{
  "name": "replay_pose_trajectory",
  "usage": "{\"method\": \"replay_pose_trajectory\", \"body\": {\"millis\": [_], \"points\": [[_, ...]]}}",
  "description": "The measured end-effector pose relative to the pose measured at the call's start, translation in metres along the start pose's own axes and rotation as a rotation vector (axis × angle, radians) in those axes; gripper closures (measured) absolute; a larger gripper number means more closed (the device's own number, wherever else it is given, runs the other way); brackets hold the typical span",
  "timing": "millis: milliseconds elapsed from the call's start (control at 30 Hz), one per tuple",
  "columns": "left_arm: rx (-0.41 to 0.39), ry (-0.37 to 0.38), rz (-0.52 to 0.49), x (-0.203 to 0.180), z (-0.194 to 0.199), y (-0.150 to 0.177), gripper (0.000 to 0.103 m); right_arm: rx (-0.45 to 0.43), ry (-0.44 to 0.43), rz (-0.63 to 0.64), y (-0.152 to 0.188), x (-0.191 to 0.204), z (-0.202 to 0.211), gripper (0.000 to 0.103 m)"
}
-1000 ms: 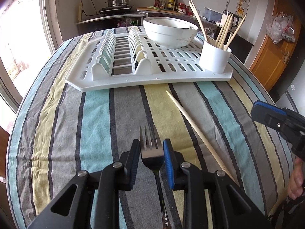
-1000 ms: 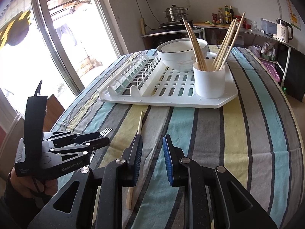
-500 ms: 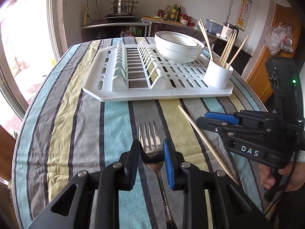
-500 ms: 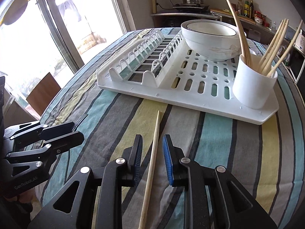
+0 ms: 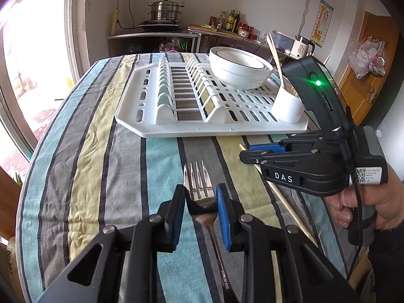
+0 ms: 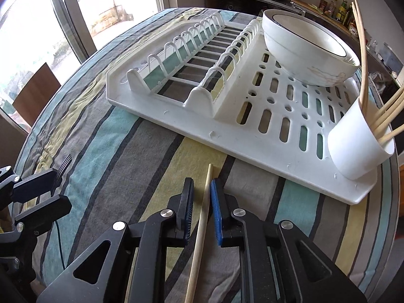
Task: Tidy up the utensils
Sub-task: 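Close the right tool on the last chopstick while the left tool holds the fork, then lift the fork with the left tool toward the white cup while the right tool carries its chopstick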
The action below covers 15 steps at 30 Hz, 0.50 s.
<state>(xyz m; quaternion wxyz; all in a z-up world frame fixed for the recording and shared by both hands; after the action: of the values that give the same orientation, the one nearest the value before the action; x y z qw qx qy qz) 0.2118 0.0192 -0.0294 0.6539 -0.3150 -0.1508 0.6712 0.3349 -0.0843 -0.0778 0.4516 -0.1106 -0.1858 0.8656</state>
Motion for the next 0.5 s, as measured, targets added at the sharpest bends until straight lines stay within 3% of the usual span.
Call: {"method": "replay_pose_trajectory", "body": {"millis": [67, 200, 500], "points": [[-0.003, 0.000, 0.000, 0.001, 0.002, -0.001, 0.076, 0.012, 0.002, 0.003, -0.002, 0.000, -0.001, 0.098], [-0.011, -0.001, -0.003, 0.001, 0.006, -0.002, 0.077, 0.003, -0.011, -0.014, 0.000, -0.002, 0.004, 0.098], [-0.021, -0.005, -0.002, -0.002, 0.012, -0.006, 0.078, -0.131, -0.021, -0.050, 0.001, -0.017, 0.056, 0.098]]}}
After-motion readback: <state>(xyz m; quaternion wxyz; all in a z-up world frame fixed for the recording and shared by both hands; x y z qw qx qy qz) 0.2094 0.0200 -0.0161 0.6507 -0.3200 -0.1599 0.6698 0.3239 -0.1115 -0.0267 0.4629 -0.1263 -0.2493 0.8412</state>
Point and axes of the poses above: each gripper's, at about its wrist camera, not at the fingertips, and z roughly against the way its jaws point, x to its left, y to its underside, the point moved 4 cm from there along -z, roughly the way its jaws point, and after that the axes turned 7 degrees about z, right-handed, at the moved point
